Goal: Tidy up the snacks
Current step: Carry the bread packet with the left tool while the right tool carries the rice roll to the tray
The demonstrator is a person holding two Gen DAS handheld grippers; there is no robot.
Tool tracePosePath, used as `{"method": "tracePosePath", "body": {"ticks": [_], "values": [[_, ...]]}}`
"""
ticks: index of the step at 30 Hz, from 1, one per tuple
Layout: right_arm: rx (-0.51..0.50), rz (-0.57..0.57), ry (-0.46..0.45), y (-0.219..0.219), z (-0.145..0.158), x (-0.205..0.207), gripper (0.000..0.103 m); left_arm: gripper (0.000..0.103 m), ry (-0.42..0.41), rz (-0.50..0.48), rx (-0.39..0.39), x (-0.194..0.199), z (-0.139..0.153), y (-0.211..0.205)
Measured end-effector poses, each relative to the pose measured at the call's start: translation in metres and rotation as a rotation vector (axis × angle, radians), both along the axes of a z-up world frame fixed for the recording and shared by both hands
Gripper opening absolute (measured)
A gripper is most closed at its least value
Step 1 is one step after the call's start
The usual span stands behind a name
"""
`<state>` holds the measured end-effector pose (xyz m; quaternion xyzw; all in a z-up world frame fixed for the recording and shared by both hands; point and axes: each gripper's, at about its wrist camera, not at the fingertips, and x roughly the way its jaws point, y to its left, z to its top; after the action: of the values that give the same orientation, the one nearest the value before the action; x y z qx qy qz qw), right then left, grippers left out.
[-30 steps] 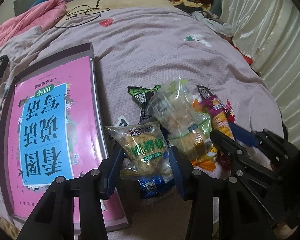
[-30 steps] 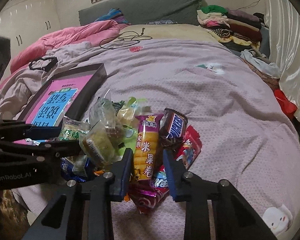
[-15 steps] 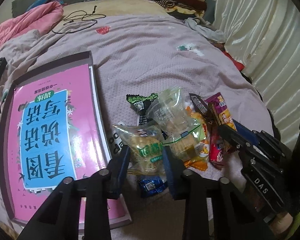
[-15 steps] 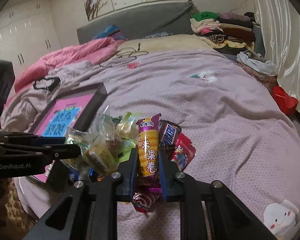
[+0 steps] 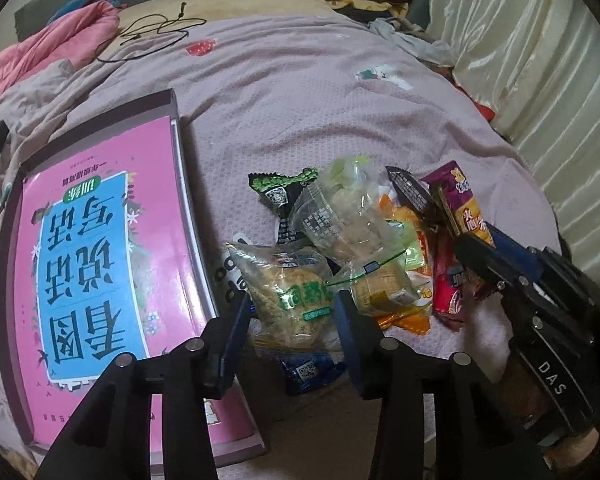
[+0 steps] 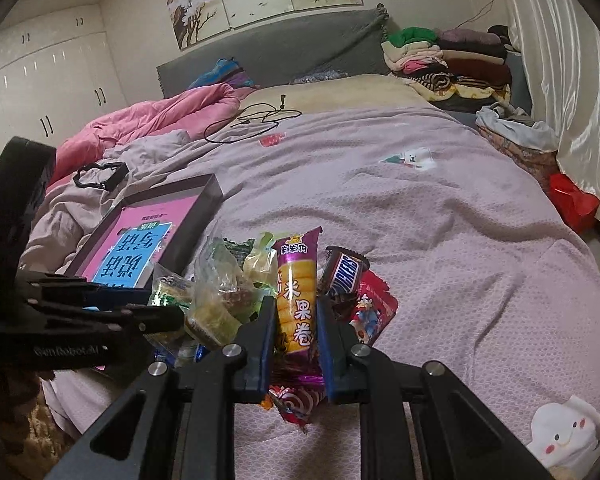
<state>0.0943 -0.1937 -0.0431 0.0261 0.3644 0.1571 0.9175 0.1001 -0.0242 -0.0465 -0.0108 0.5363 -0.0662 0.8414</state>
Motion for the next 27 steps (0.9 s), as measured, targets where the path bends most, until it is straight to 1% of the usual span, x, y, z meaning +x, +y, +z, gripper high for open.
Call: {"method": "tracePosePath", "body": {"ticks": [3,7,11,12,14,21,27], "values": [[0.007,-0.003,0.006,-0.001,-0.002,0.001,0.02,0.05,0.015,-0.015,0.019,0.001,-0.006,-0.004],[0.008,-0.001,0.007,-0.001,-0.002,0.002,0.02,0.05,-0.009,-0.016,0.031,0.002,-0.008,-0.005],[0.008,0.003,0.004,-0.001,-0.002,0.002,0.02,0.045,-0.016,-0.008,0.008,0.002,-0.006,-0.002],[0.009,0.002,-0.002,-0.002,-0.001,0.001,0.02,0.042,-0.02,-0.006,-0.004,0.002,-0.005,0.001],[0.016,0.001,-0.012,-0.003,0.001,0.0,0.02,0.041,-0.023,-0.001,-0.018,0.0,-0.001,0.004],[0.026,-0.002,-0.037,-0.003,0.007,-0.002,0.02,0.041,-0.065,0.016,-0.06,-0.01,0.021,0.016],[0.036,0.012,-0.057,0.004,0.016,-0.007,0.02,0.041,-0.104,0.034,-0.071,-0.021,0.038,0.03]]}}
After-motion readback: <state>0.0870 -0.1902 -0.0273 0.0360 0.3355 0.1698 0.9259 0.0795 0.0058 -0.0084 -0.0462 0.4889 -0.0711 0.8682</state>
